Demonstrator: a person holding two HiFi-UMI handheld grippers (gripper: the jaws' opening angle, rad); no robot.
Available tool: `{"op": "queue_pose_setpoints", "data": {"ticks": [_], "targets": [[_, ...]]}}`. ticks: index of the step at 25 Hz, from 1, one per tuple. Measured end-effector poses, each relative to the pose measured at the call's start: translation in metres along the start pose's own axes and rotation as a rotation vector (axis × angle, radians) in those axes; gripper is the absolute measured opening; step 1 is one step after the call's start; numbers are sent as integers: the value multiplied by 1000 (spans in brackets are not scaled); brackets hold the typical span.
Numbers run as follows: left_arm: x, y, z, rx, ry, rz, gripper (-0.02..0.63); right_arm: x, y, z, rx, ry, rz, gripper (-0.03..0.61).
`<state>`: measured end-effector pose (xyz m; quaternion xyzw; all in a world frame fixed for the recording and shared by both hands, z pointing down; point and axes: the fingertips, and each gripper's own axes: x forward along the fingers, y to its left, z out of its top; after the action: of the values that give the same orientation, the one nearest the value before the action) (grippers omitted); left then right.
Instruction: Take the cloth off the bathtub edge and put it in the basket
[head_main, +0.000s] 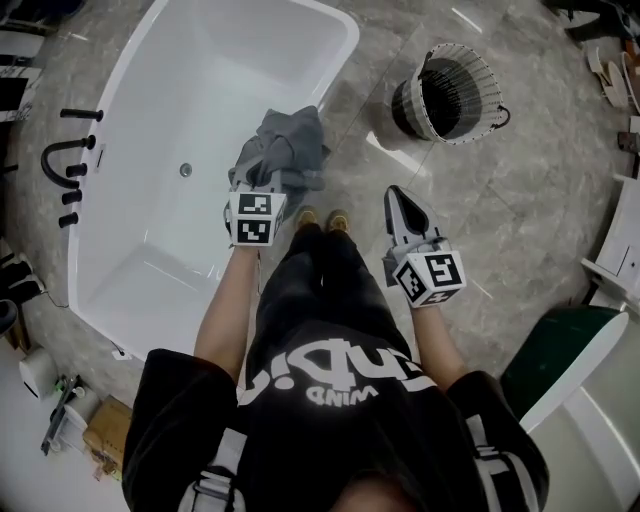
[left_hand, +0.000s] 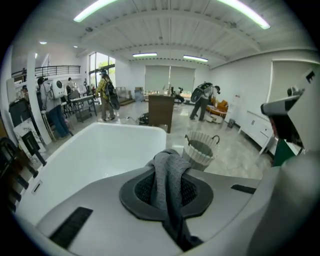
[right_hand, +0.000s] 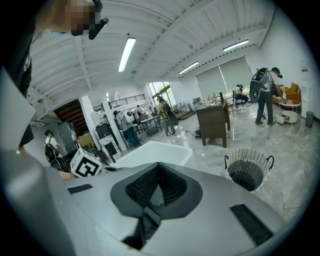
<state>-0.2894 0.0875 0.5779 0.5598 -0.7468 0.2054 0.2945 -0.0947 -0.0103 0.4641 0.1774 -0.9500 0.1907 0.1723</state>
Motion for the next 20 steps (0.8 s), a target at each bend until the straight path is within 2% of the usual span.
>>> {"op": "queue_pose_setpoints", "data": {"ticks": [3, 8, 14, 20], "targets": [[-35, -5, 47, -6, -83, 3, 25, -10, 1, 15, -11, -32, -5, 14], [-87, -20, 139, 28, -231, -6, 25, -26, 1, 49, -34, -98, -32, 14], [-144, -44, 252, 94, -418, -71, 25, -43, -1, 96, -70, -199, -79, 14], [-187, -64, 327, 135, -568, -138, 25, -57, -8, 127, -87, -279, -135, 14]]}}
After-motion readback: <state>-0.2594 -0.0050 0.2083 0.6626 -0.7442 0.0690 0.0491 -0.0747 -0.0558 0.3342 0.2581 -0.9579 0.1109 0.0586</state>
